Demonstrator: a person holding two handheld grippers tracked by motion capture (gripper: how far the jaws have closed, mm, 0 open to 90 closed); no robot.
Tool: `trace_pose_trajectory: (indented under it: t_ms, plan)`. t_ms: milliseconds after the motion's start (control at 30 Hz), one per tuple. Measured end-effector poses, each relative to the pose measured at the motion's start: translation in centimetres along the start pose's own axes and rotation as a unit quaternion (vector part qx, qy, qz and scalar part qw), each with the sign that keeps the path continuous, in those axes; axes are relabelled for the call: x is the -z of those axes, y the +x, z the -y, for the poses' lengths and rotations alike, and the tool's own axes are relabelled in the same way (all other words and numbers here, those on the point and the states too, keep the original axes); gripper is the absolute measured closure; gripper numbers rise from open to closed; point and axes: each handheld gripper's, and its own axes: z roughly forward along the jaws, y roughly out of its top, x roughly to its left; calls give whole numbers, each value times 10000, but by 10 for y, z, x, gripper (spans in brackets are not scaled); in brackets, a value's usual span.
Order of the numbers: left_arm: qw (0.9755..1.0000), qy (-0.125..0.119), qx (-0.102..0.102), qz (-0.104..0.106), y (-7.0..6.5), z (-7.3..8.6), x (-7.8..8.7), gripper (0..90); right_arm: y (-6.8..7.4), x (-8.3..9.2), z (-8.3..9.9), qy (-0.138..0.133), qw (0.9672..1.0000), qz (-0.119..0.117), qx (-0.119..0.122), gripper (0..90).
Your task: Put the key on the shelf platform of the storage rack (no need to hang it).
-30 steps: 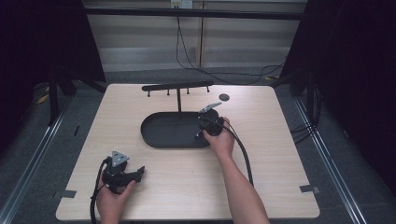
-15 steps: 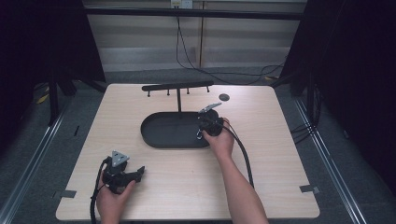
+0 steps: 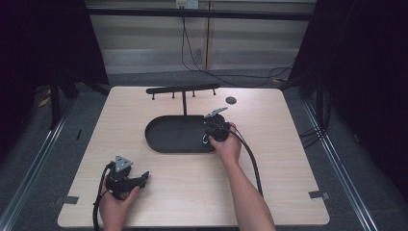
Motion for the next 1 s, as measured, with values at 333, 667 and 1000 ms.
trace_pose_trajectory:
  t_ms: [333,667,1000]
  plan:
    - [10000,0,0,0,0,0,0,239,-2,4,0,-38,10000,38,-41,720]
    - [10000,2,-1,-1,0,0,0,239,-5,15,1,-201,9997,-65,-155,588]
    - [10000,-1,2,1,0,0,0,239,-9,26,7,-305,9993,-64,-221,488]
